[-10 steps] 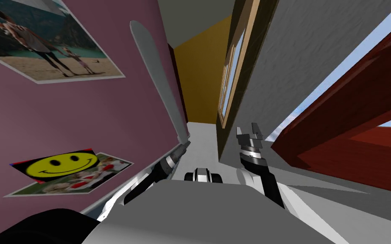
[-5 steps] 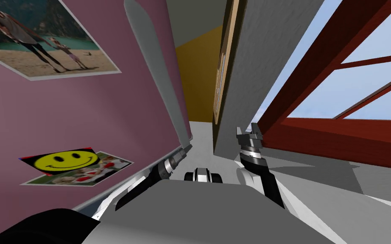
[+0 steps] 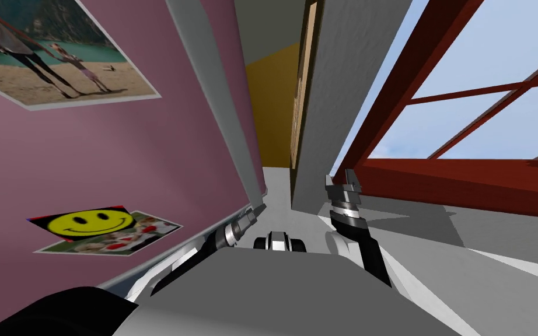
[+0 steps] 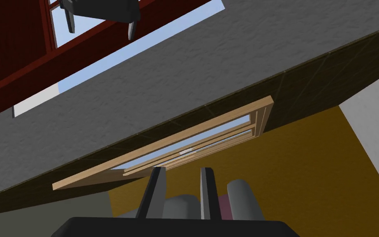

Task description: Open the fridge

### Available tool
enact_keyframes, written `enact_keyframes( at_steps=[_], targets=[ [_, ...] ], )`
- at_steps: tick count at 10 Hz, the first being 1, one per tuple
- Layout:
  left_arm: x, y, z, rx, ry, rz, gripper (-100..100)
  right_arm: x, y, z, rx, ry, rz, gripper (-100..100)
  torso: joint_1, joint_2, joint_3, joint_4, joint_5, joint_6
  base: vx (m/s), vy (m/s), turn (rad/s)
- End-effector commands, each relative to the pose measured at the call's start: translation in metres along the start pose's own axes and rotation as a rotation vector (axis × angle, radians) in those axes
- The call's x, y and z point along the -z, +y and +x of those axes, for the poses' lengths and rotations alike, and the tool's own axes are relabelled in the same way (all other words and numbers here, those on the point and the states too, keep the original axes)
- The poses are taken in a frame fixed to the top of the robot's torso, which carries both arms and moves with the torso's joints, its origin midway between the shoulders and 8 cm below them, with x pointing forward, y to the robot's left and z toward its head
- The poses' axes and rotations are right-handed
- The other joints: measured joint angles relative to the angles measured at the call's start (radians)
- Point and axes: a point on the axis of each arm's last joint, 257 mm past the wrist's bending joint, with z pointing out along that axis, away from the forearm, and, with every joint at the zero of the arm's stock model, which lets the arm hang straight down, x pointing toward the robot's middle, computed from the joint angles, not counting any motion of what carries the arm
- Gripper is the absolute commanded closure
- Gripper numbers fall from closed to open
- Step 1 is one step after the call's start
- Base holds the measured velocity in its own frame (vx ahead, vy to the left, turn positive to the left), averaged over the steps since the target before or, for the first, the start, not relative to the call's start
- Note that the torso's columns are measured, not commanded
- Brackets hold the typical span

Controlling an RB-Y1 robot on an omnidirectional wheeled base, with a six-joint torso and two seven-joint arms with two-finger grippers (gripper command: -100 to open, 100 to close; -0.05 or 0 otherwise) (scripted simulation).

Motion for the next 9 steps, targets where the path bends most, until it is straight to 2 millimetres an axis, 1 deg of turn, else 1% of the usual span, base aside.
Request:
enact_keyframes(
  at_steps=[1,2,3,4,5,7,8,9],
  targets=[
    [0.003,-0.017,0.014,-0.006,0.051,0.053,100,0.000,0.000,0.000,0.000,0.000,0.000,0,0.001,-0.001,-0.001,-0.001,0.000,0.000,-0.255,-0.003,-0.124],
    [0.006,-0.023,0.020,-0.006,0.075,0.069,100,0.000,0.000,0.000,0.000,0.000,0.000,0,0.005,0.000,-0.002,0.001,0.000,-0.001,-0.265,-0.052,-0.102],
    [0.006,-0.023,0.020,-0.006,0.075,0.069,100,0.000,0.000,0.000,0.000,0.000,0.000,0,0.001,-0.001,-0.003,0.002,0.000,0.000,-0.193,-0.035,-0.023],
    [0.009,-0.028,0.027,-0.006,0.098,0.085,100,0.000,0.000,0.000,0.000,0.000,0.000,0,0.003,-0.007,-0.007,0.001,-0.001,-0.001,-0.175,0.023,-0.068],
    [0.009,-0.028,0.027,-0.006,0.098,0.085,100,0.000,0.000,0.000,0.000,0.000,0.000,0,0.007,-0.009,-0.008,-0.001,0.001,-0.001,-0.120,0.017,-0.061],
    [0.016,-0.039,0.040,-0.002,0.145,0.117,100,0.000,0.000,0.000,0.000,0.000,0.000,0,0.010,-0.009,-0.008,-0.001,0.002,-0.002,-0.155,-0.011,-0.076],
    [0.008,-0.022,0.028,-0.003,0.117,0.064,-100,0.000,0.000,0.000,0.000,0.000,0.000,0,0.006,-0.003,-0.004,0.000,0.001,-0.001,-0.139,0.001,-0.197],
    [0.008,-0.022,0.028,-0.003,0.117,0.064,-100,0.000,0.000,0.000,0.000,0.000,0.000,0,0.002,-0.008,-0.005,-0.003,0.001,0.002,-0.043,0.025,-0.081]
  ],
)
